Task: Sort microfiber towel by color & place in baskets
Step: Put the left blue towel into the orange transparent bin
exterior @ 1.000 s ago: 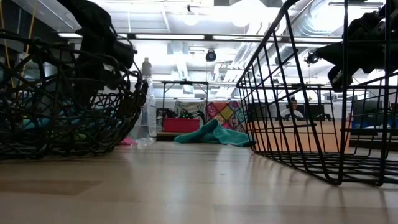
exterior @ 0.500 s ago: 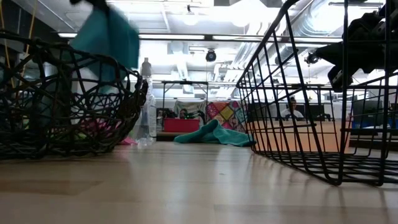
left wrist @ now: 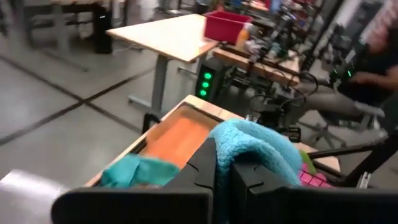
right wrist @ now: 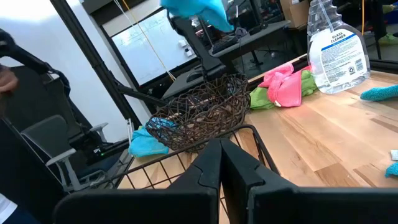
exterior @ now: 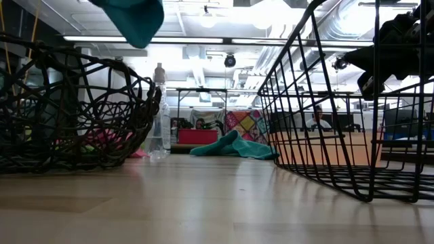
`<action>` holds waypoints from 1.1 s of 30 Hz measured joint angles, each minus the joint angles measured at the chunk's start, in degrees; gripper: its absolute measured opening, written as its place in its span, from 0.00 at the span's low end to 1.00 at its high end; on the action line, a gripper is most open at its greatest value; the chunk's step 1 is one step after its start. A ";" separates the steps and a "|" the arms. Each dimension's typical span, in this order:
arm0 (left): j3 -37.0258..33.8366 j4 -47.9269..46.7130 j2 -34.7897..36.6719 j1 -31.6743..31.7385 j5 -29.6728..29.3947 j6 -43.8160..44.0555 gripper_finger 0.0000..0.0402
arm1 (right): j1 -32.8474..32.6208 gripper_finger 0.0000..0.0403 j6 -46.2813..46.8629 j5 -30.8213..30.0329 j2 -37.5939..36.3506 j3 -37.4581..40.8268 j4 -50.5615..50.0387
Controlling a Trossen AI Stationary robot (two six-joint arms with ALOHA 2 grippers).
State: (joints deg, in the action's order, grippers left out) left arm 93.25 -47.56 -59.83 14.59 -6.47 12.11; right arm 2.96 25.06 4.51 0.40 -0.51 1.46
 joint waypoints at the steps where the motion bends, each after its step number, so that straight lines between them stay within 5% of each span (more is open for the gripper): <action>1: 0.00 2.57 -1.80 -0.70 0.12 -1.74 0.00 | 0.00 0.00 -0.01 -0.02 0.00 0.00 0.01; 13: -0.11 31.70 -23.98 -1.55 1.82 -14.19 0.00 | 0.02 0.00 0.00 -0.02 0.00 0.00 0.02; 27: -0.09 44.49 -31.33 -2.03 5.84 -11.29 0.00 | 0.02 0.00 0.44 -2.06 0.00 0.00 0.02; 33: -0.09 43.20 -30.96 -1.57 5.16 -10.81 0.00 | 0.00 0.00 24.28 -11.72 0.00 0.00 8.57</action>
State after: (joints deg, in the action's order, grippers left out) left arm 93.17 -4.36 -90.79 13.01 -1.31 1.30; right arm 2.96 49.33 -7.21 0.40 -0.51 10.03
